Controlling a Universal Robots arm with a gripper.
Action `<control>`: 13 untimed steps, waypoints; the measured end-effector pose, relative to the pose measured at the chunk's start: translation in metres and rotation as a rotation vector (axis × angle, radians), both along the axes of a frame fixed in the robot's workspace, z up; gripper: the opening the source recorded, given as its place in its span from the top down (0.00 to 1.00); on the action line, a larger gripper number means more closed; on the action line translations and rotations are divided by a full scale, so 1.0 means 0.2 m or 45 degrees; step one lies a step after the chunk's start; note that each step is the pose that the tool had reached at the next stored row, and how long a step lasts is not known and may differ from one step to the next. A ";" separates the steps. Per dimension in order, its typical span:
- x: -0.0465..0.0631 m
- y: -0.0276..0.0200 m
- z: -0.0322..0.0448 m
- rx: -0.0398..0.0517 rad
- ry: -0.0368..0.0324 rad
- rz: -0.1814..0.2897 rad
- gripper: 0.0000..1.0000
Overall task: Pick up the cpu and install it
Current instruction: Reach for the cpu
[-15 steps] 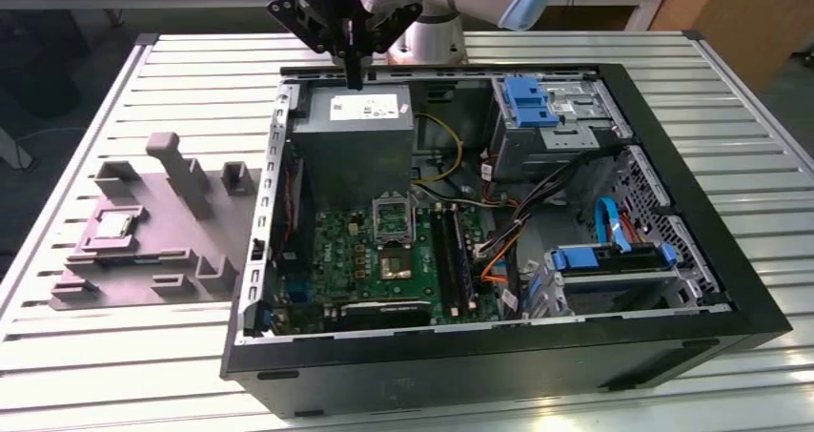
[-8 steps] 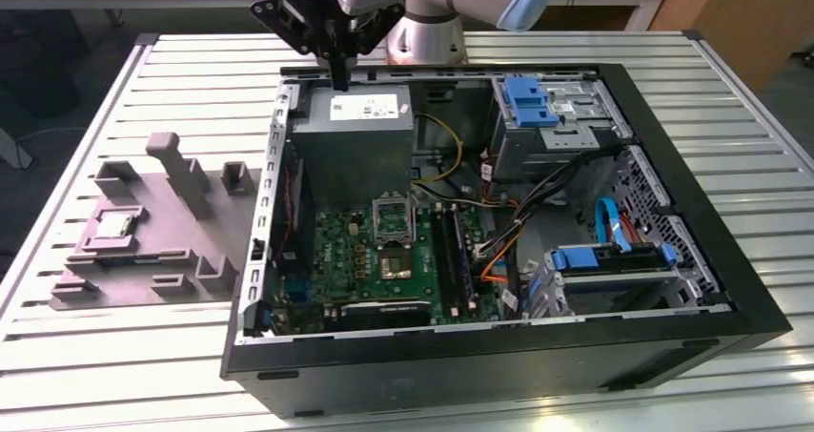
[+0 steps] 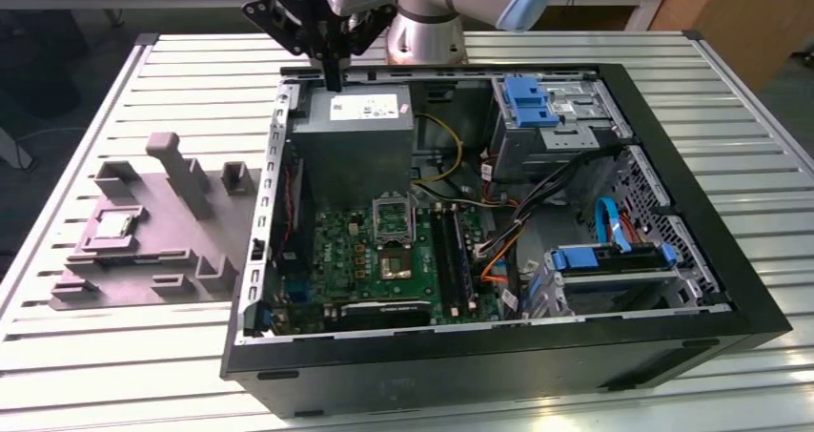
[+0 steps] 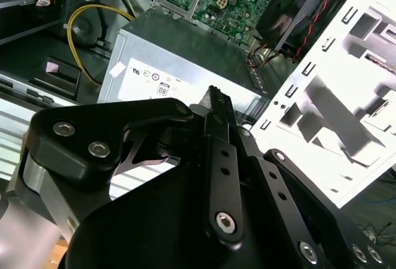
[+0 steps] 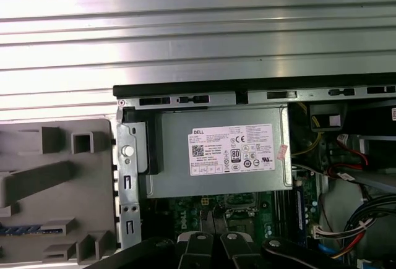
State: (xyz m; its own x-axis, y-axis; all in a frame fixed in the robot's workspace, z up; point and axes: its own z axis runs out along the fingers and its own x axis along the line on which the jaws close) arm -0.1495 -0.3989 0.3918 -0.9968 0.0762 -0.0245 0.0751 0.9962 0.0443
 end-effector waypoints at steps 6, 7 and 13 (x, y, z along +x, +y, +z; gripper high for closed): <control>-0.03 0.000 -0.002 0.000 0.0000 0.000 0.89; -0.03 0.000 -0.002 0.000 0.0001 0.000 0.89; -0.03 0.000 -0.003 0.000 0.0000 0.000 0.89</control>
State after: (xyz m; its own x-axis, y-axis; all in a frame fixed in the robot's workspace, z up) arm -0.1563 -0.3989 0.3913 -0.9968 0.0763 -0.0244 0.0752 0.9962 0.0444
